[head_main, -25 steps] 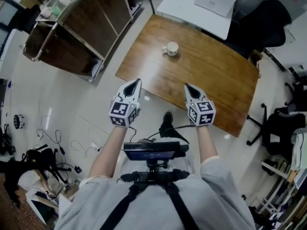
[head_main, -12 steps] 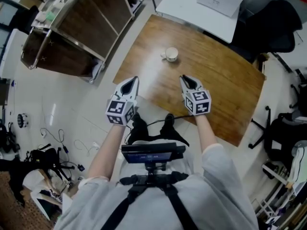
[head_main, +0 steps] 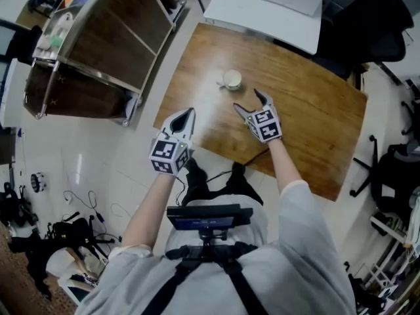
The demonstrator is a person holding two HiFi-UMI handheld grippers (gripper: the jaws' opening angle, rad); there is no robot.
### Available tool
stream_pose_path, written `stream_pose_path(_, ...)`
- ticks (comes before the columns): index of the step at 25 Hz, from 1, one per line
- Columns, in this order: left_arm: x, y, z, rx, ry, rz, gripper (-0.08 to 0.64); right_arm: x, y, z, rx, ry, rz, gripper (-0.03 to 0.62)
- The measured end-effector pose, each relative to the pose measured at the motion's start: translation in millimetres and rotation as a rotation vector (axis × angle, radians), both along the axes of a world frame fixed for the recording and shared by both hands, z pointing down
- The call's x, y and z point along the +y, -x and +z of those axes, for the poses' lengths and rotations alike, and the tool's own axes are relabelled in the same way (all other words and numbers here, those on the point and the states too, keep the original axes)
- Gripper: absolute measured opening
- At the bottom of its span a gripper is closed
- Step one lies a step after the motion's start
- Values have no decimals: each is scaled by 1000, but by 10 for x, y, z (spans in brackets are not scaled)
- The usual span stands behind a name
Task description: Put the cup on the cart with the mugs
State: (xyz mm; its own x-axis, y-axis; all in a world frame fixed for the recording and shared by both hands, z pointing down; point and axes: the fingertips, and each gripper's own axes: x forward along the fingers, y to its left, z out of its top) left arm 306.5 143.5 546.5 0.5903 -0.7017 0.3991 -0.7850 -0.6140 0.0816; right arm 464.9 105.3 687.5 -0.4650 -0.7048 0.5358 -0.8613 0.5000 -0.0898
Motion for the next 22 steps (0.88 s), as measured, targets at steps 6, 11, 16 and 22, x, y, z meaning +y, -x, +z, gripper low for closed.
stream_pose_path(6,-209,7,88,-4,5,-18,3,-377,73,347,17,15,-52,480)
stream_pose_path(11,-368,3,149,4,21,-40,3,-624,157,573,40,4,-98,480)
stream_pose_path(16,-426,-1,316,4,36,-47,3,-846,191,636,36,-48,-107,480)
stream_pose_path(22,-452,53,349,-6,44,-68,3,-948,263,658,32,-72,-112,480)
